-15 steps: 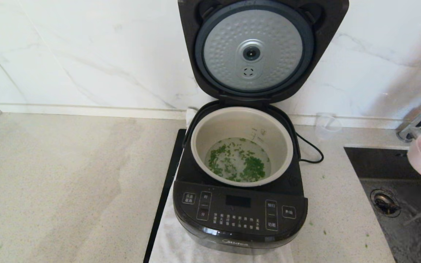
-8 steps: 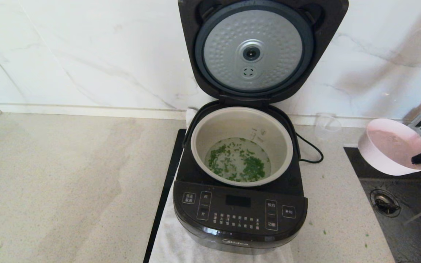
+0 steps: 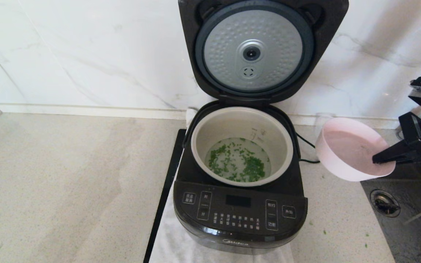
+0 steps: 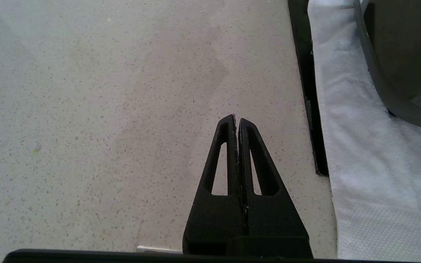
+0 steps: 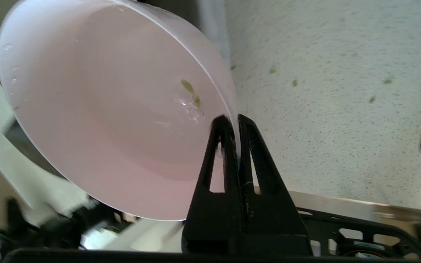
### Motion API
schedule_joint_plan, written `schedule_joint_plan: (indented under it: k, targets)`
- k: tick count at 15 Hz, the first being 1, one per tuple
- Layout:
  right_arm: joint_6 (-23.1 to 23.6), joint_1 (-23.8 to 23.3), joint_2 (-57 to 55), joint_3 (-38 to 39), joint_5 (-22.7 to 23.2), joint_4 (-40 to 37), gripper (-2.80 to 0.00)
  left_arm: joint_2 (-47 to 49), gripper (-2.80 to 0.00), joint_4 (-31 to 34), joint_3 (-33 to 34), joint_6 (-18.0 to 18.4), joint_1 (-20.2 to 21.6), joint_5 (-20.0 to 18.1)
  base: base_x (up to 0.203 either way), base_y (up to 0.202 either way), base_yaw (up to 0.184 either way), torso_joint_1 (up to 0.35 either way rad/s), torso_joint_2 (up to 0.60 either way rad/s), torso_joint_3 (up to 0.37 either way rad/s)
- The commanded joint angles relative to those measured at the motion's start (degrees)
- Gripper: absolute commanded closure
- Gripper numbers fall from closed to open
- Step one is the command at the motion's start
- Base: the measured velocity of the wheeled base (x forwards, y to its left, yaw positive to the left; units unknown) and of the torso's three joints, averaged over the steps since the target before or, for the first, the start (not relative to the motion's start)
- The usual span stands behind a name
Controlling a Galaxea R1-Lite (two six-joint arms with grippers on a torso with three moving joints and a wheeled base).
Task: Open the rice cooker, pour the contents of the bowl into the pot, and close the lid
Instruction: Pour the water from the bowl into the rice cooker
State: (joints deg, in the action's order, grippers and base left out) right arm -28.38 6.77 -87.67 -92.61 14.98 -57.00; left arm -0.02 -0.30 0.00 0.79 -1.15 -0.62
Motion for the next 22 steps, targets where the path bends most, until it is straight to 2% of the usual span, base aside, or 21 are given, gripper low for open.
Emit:
schedule_joint_plan:
  k: [1, 3, 6, 11, 15, 22]
  targets:
    - [-0.8, 6.2, -1.7, -0.7, -3.5, -0.1, 0.00, -0.1, 0.00, 0.0, 0.1, 0.0, 0.0, 0.0, 0.000, 0.000, 0.000, 0.000, 0.00, 0.000]
    - [-3.3, 10.8, -3.4, -4.0, -5.3, -0.2, 0.00, -0.1, 0.00, 0.0, 0.1, 0.0, 0.0, 0.0, 0.000, 0.000, 0.000, 0.000, 0.00, 0.000]
    - [-4.6, 16.5, -5.9, -7.6, -7.4, -0.3, 0.00, -0.1, 0.00, 0.0, 0.1, 0.0, 0.0, 0.0, 0.000, 0.000, 0.000, 0.000, 0.00, 0.000]
    - [-6.3, 22.6, -10.6, -14.4, -8.1, -0.3, 0.00, -0.1, 0.00, 0.0, 0.1, 0.0, 0.0, 0.0, 0.000, 0.000, 0.000, 0.000, 0.00, 0.000]
    - [-8.4, 28.0, -15.5, -18.1, -11.9, 2.2, 0.00, -0.1, 0.00, 0.0, 0.1, 0.0, 0.0, 0.0, 0.000, 0.000, 0.000, 0.000, 0.00, 0.000]
    - [-10.2, 31.6, -19.0, -18.2, -17.7, 12.6, 0.00, -0.1, 0.00, 0.0, 0.1, 0.0, 0.0, 0.0, 0.000, 0.000, 0.000, 0.000, 0.00, 0.000]
